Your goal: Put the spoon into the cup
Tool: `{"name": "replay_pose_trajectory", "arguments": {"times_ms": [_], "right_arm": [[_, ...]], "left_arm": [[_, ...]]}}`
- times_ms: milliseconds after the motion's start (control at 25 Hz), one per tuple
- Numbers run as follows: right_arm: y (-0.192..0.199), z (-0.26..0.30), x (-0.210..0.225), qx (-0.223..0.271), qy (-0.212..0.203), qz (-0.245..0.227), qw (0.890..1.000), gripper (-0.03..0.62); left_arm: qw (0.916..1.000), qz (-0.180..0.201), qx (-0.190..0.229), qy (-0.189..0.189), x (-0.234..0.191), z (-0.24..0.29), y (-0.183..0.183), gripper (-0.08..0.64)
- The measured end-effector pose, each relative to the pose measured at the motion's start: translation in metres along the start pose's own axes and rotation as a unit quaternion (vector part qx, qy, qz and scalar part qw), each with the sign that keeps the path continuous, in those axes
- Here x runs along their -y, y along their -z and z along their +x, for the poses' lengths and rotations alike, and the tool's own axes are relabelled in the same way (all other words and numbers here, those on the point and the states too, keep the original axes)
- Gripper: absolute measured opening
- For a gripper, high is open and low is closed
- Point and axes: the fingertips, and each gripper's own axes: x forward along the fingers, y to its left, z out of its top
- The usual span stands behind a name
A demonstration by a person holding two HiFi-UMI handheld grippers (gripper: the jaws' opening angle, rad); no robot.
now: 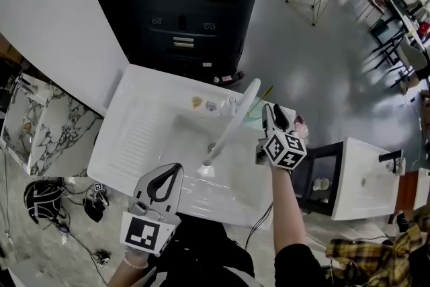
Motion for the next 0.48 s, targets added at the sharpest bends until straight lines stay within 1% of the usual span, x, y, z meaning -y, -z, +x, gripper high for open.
{"name": "replay_pose_trajectory", "arguments": {"times_ms": [200, 280, 400, 440, 480], "right_arm": [[0.001, -0.013, -0.001, 0.005, 0.007, 0.011, 1.000, 0.124], [0.002, -0.020, -0.002, 0.005, 0.011, 0.011, 1.000, 0.124], [0.004, -0.032, -0.008, 0.005, 0.014, -0.009, 1.000, 0.121], [0.005, -0.036, -0.011, 0.004, 0.014, -0.018, 1.000, 0.113], [0.006, -0.040, -0.015, 0.003, 0.015, -0.027, 1.000, 0.088]], "left_arm": [[1.0000, 0.003, 0.001, 0.001, -0.002, 0.000, 0.000, -0.003], [0.9999, 0.012, 0.011, -0.004, -0.007, 0.000, -0.002, -0.004], [0.9997, 0.015, 0.017, -0.005, -0.011, 0.001, -0.003, -0.003], [0.9998, 0.012, 0.018, -0.004, -0.011, 0.001, -0.003, -0.003], [0.9998, 0.008, 0.019, -0.001, -0.010, 0.002, -0.003, -0.005]]}}
